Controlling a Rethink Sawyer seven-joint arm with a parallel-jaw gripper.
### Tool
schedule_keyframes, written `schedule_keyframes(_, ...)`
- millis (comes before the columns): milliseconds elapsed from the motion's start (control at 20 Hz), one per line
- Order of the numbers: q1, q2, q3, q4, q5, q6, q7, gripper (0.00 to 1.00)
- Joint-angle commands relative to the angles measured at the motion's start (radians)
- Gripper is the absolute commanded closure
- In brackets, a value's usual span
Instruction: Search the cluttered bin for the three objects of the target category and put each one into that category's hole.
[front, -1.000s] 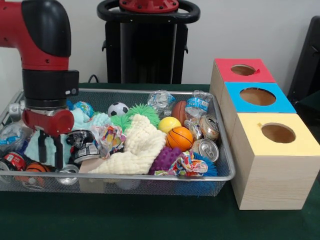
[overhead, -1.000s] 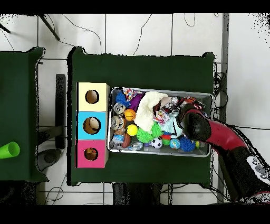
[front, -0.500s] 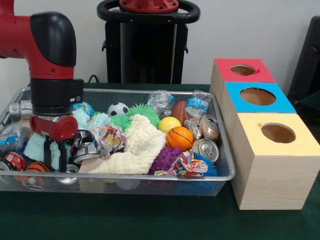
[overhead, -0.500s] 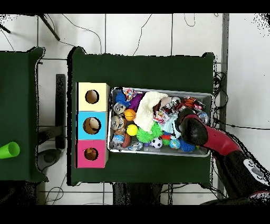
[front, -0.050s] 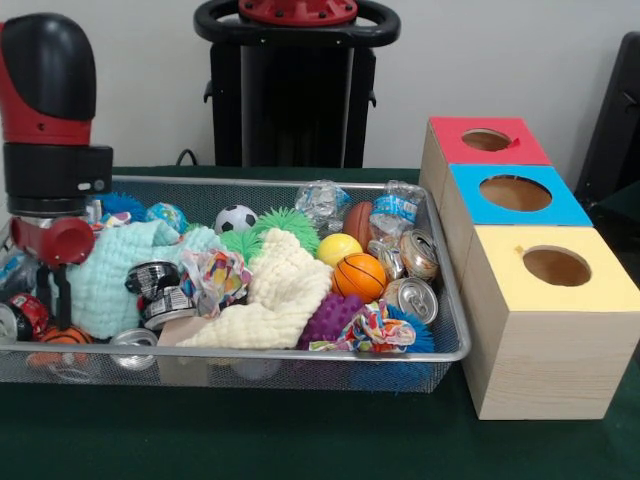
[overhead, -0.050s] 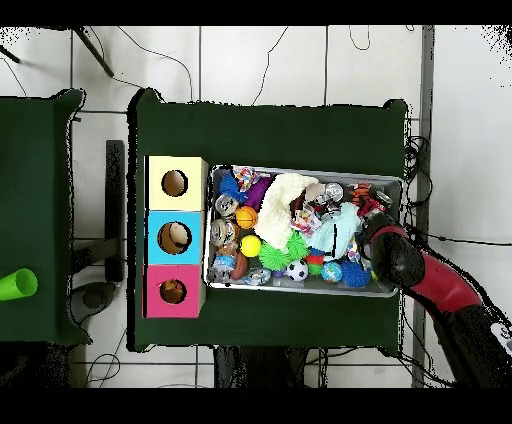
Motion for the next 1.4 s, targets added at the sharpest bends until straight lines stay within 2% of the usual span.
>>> schedule_keyframes(50, -0.02, -0.009, 0.081, 0.027, -0.009, 0.202, -0.049, 0.0)
schedule_keyframes(200, -0.009, 0.007, 0.076, 0.001, -0.008, 0.207, -0.041, 0.0)
schedule_keyframes(400, 0.038, 0.048, 0.042, -0.038, -0.018, 0.157, -0.002, 0.0)
schedule_keyframes(550, 0.061, 0.053, 0.028, -0.037, -0.015, 0.133, 0.021, 0.0)
schedule_keyframes(1000, 0.085, 0.072, 0.035, -0.097, 0.02, 0.176, 0.019, 0.0)
schedule_keyframes(1350, 0.062, 0.061, 0.064, -0.111, 0.039, 0.231, -0.002, 0.0)
schedule_keyframes(1400, 0.062, 0.061, 0.074, -0.136, 0.05, 0.259, -0.012, 0.0)
